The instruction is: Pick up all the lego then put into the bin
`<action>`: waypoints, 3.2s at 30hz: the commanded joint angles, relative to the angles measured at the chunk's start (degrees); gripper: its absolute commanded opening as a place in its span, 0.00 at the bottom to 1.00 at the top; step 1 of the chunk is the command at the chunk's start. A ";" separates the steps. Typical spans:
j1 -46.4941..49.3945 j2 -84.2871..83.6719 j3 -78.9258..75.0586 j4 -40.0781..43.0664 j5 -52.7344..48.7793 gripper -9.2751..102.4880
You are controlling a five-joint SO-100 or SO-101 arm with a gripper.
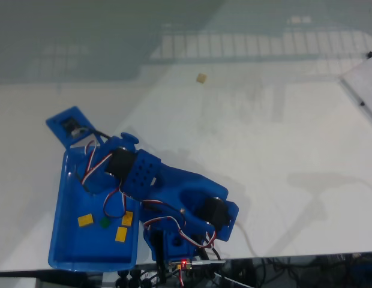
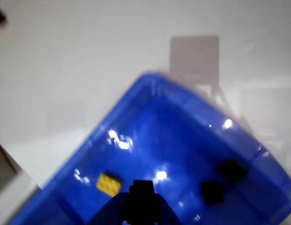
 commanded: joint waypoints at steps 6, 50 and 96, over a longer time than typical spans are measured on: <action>-1.67 0.26 1.41 4.66 -5.45 0.38; 80.33 -77.26 -32.78 -54.84 -16.00 0.36; 78.93 -82.62 -33.75 -54.40 -22.59 0.26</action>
